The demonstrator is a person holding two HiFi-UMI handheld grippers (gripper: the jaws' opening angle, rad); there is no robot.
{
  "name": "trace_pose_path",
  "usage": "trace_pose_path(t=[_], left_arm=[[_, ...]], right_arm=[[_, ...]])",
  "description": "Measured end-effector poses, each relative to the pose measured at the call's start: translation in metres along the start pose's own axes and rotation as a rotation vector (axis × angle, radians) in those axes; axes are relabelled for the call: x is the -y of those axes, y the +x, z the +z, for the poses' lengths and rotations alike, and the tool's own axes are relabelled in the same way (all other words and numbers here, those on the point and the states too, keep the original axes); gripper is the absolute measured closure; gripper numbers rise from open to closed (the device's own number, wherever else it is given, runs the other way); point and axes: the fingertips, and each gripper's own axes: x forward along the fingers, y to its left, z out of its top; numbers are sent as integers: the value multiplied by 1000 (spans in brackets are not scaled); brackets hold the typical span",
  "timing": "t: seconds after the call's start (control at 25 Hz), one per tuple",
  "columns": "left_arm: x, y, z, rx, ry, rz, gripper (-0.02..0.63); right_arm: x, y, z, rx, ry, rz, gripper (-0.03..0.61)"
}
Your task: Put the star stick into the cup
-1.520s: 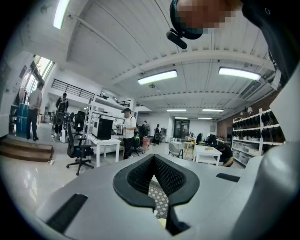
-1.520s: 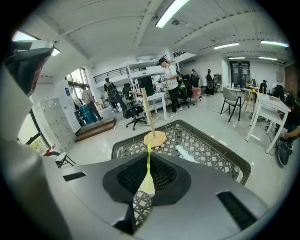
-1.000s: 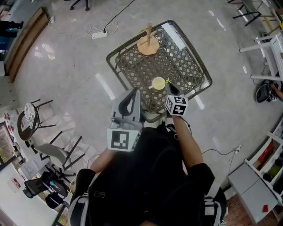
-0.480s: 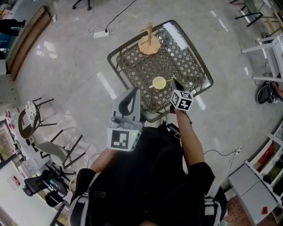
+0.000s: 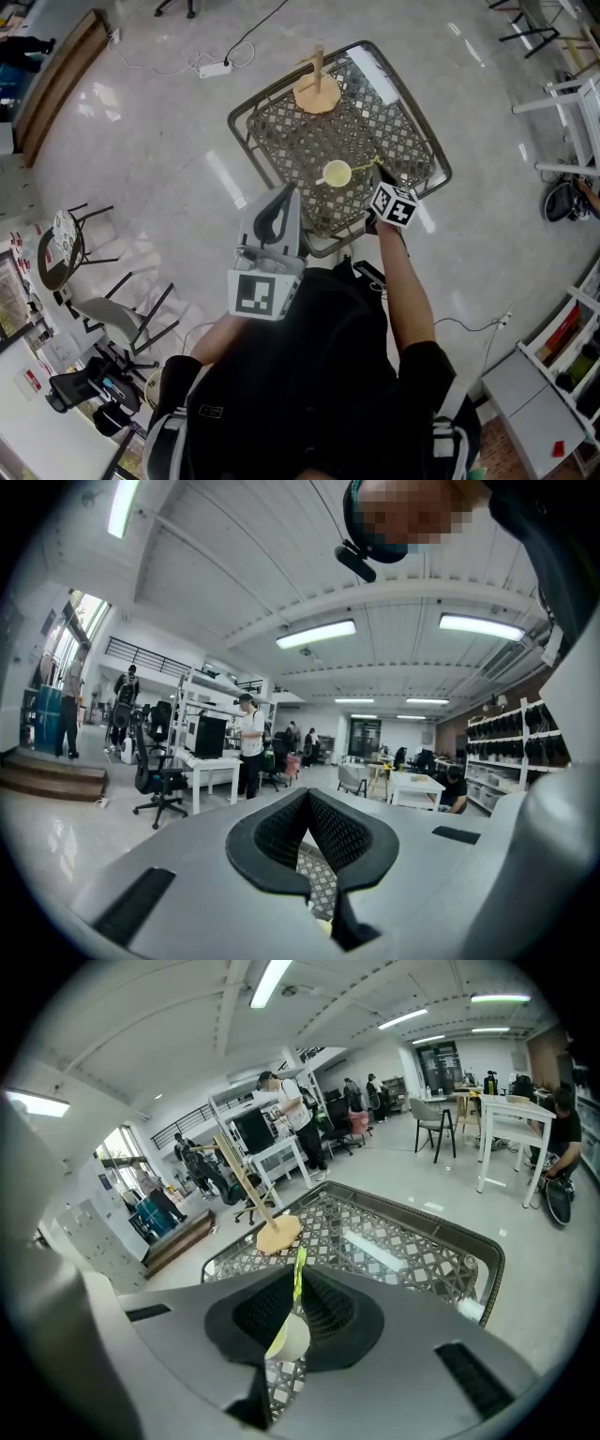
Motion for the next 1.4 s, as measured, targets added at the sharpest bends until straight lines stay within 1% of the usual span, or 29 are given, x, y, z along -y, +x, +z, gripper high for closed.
trace_pose_path(t=[0.4,0.6,0.72,0.84,0.96,1.16,1.28,1.4], left_arm=[[3,-2,-1,0,7,8,597],[5,-3,1,6,8,14,597],[6,-5,1,8,16,22,597],[6,-7,1,8,19,27,597],[7,-10,2,13,14,32,597],[11,-13,4,28,17,31,597],[15,-14,5,34,17,29,597],[20,-15,6,38,16,25,597]], right_arm=[[12,5,-2,-20,14,-25,557],[11,8,-2,-19,38,-4,557],[13,8,-2,-20,45,-10,555],[17,5,-1,-23,55,-31,543],[17,3,0,-18,62,-31,520],[20,-6,7,9,67,-38,506],[19,-15,16,51,65,-22,503],[17,-36,29,104,70,-26,503]])
